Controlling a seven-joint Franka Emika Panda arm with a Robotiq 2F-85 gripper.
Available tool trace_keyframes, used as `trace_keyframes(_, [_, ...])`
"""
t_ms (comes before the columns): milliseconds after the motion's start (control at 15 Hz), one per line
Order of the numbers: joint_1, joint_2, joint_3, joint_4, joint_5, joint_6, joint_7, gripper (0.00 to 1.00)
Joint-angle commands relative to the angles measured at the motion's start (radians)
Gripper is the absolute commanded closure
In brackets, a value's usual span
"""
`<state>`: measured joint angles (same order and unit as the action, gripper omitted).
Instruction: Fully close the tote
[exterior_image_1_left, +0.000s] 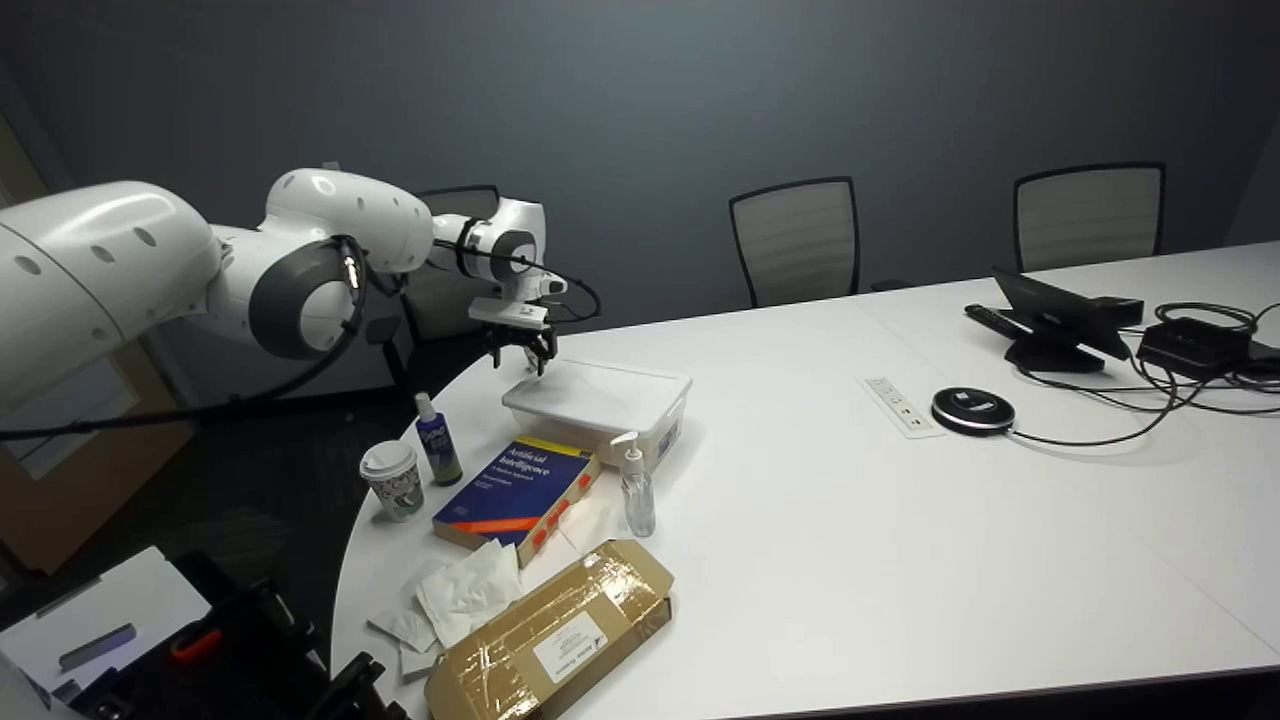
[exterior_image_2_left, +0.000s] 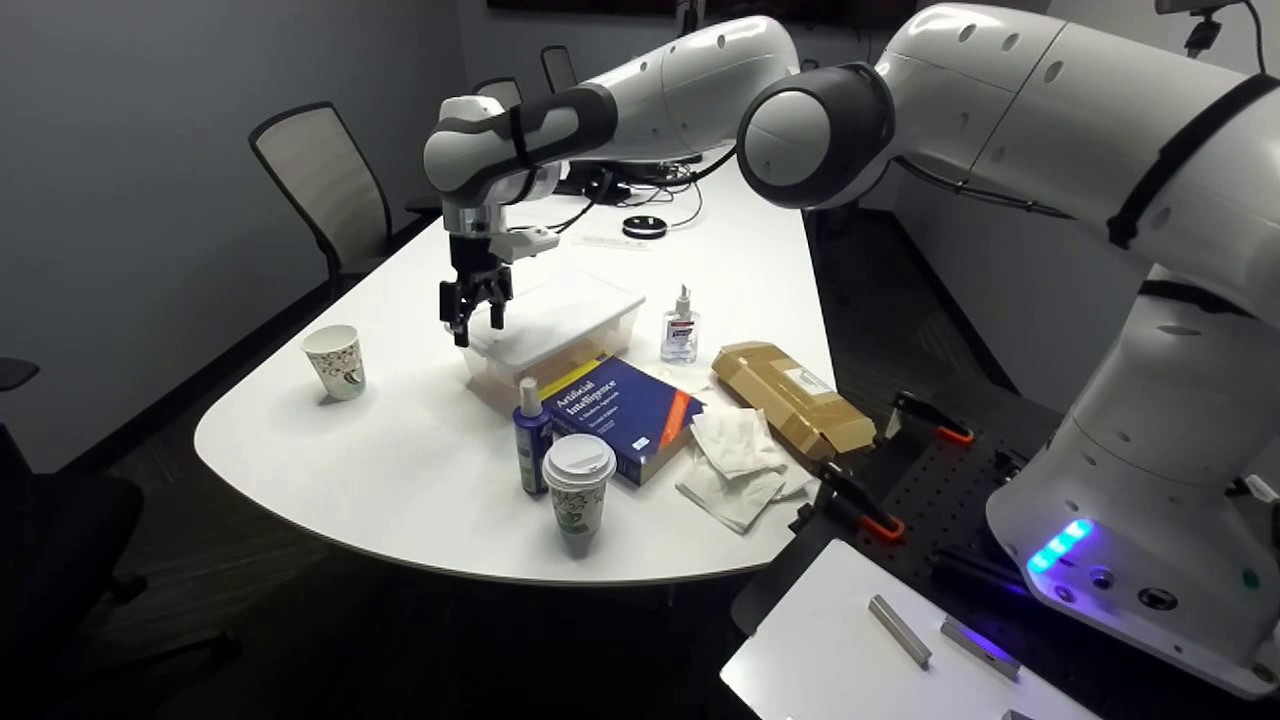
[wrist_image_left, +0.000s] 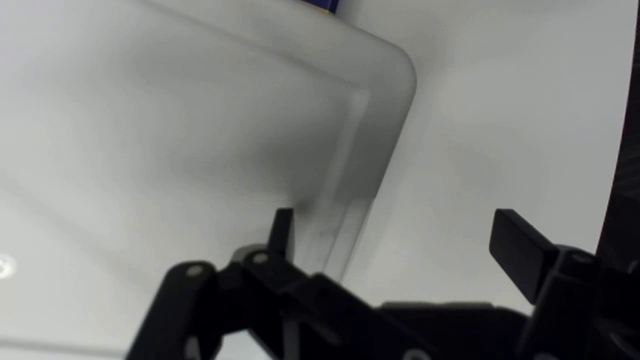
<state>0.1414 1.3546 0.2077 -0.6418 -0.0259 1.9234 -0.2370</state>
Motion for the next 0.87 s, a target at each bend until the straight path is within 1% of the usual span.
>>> trace_keyframes(0, [0.008, -0.039, -0.037, 0.007, -0.020, -0.029, 0.091, 0.00])
trace_keyframes(333, [0.006, -0.077, -0.089, 0.008, -0.035, -0.054, 0.175, 0.00])
trace_keyframes(667, [0.008, -0.085, -0.124, 0.010, -0.041, -0.094, 0.184, 0.00])
trace_keyframes(800, [0.005, -0.082, -0.122, 0.012, -0.039, -0.100, 0.170, 0.00])
